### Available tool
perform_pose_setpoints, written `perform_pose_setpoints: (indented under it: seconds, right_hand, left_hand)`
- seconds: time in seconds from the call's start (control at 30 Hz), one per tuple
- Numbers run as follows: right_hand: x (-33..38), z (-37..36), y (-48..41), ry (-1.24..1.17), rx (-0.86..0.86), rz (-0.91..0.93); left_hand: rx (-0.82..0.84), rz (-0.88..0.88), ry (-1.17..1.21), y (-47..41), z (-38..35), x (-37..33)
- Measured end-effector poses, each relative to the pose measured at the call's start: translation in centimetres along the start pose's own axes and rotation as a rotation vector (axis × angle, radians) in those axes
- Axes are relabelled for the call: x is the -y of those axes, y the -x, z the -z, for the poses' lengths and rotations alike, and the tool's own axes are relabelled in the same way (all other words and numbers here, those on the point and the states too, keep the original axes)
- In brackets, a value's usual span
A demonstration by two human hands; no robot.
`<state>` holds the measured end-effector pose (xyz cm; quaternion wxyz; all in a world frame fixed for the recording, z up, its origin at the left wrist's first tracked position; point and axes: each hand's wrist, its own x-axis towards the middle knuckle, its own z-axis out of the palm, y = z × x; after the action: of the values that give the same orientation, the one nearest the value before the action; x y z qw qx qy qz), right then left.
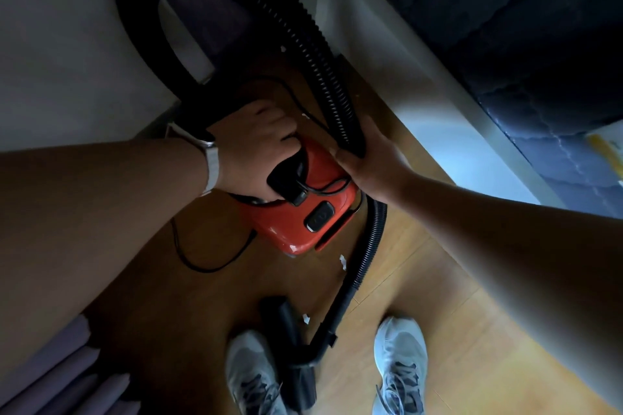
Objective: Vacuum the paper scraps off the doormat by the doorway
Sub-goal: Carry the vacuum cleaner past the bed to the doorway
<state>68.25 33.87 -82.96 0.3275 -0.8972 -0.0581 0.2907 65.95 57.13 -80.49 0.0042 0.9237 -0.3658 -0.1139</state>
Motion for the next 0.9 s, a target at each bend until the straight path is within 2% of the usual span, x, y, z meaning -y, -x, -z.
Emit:
perform_pose_setpoints:
  seconds: [0.07,0.13,0.2,0.27,0.43,0.67,0.9]
  right_hand:
    - [0.1,0.0,0.5,0.006,0.000,0.007]
    - [0.3,0.3,0.7,-0.058,-0.044,-0.031]
    - [0.7,0.7,1.1,-0.152,-0.087,-0.099]
    - [1.0,0.6,1.3,-0.144,-0.093,-0.119]
    - [1.9,1.2,3.3,-0.114,-0.064,-0.127]
    - [6.4,5.3,7.3,-0.062,-0.011,-0.050]
    - [11.5,10.8,13.8,-0.053,0.103,-0.034]
  left_hand:
    - [0.005,-0.023,0.008,0.1,0.1,-0.3]
    - [0.093,-0.007,0.045,-0.1,0.5,-0.8]
    - [0.215,0.061,0.080,-0.1,0.5,-1.4]
    - [0.337,0.153,0.114,0.4,0.4,-1.8]
    - [0.407,0.295,0.162,2.3,1.7,-4.0]
    - [0.388,0.500,0.360,5.3,7.5,-7.1]
    - [0.286,0.633,0.478,8.4,17.3,-9.4]
